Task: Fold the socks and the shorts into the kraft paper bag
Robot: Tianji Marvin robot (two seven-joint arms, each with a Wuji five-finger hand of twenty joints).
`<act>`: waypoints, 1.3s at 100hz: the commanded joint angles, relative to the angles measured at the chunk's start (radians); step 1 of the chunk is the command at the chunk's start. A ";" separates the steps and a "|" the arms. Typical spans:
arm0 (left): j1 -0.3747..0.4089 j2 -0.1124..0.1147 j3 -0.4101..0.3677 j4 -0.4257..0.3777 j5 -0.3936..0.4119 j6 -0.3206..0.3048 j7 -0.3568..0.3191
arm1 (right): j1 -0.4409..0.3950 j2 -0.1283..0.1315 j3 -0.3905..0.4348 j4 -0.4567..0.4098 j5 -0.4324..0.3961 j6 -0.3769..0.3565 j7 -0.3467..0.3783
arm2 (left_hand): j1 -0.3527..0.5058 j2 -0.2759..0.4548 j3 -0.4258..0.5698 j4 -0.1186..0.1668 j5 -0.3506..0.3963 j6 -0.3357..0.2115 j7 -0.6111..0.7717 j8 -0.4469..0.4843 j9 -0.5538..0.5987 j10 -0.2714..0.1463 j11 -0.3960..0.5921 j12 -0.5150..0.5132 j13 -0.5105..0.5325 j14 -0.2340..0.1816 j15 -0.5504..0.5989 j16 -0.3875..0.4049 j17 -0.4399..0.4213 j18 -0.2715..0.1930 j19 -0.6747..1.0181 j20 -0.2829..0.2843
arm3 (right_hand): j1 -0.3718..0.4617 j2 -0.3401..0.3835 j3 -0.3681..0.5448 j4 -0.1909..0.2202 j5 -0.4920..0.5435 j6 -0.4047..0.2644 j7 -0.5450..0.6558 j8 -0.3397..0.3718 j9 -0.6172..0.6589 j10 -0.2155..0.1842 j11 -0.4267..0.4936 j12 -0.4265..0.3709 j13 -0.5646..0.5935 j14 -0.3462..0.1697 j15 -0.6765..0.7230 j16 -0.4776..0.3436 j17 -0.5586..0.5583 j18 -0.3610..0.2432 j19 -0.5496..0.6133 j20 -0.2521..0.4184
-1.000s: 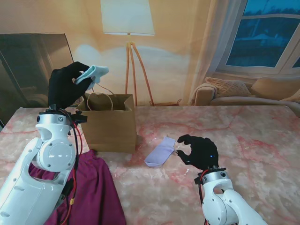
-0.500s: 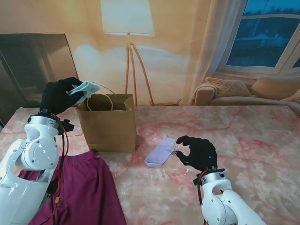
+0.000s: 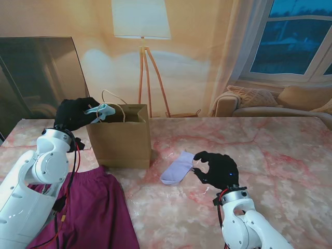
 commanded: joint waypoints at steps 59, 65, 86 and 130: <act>-0.037 0.013 0.014 0.015 0.038 -0.005 -0.043 | -0.005 0.001 0.000 -0.003 0.003 -0.006 0.012 | -0.204 -0.035 0.236 0.030 -0.198 0.137 -0.426 -0.307 -0.497 -0.021 -0.189 -0.487 -0.261 -0.050 -0.205 -0.155 -0.081 -0.015 -0.109 -0.031 | -0.035 0.024 -0.017 0.052 -0.031 -0.016 -0.013 -0.009 -0.033 0.005 0.008 0.007 -0.024 0.005 -0.021 -0.009 -0.016 0.011 -0.010 0.026; -0.035 0.015 0.013 0.011 0.035 -0.004 -0.055 | -0.005 0.000 0.000 -0.002 0.003 -0.005 0.010 | -0.207 -0.033 0.234 0.030 -0.206 0.138 -0.436 -0.312 -0.521 -0.018 -0.193 -0.501 -0.268 -0.052 -0.220 -0.175 -0.083 -0.016 -0.123 -0.037 | -0.036 0.025 -0.018 0.052 -0.032 -0.016 -0.014 -0.009 -0.033 0.005 0.008 0.008 -0.023 0.005 -0.021 -0.009 -0.015 0.011 -0.010 0.026; -0.031 0.025 0.011 -0.005 0.068 0.011 -0.098 | -0.005 0.001 -0.001 -0.002 0.001 -0.007 0.013 | -0.202 -0.110 0.216 0.023 -0.202 0.152 -0.440 -0.311 -0.539 0.010 -0.186 -0.509 -0.278 -0.038 -0.232 -0.195 -0.081 -0.006 -0.141 -0.045 | -0.036 0.023 -0.018 0.052 -0.029 -0.016 -0.013 -0.009 -0.033 0.005 0.008 0.007 -0.024 0.004 -0.022 -0.009 -0.016 0.013 -0.010 0.027; -0.047 0.044 0.023 -0.004 0.160 0.036 -0.171 | -0.001 0.000 -0.008 0.004 0.007 -0.010 0.012 | -0.284 -0.203 0.249 -0.017 -0.244 0.164 -0.370 -0.158 -0.570 0.025 -0.161 -0.401 -0.328 -0.010 -0.219 -0.148 -0.092 -0.012 -0.155 -0.048 | -0.040 0.031 -0.021 0.053 -0.021 -0.021 -0.009 -0.006 -0.031 0.006 0.007 0.007 -0.024 0.004 -0.022 -0.010 -0.016 0.012 -0.010 0.027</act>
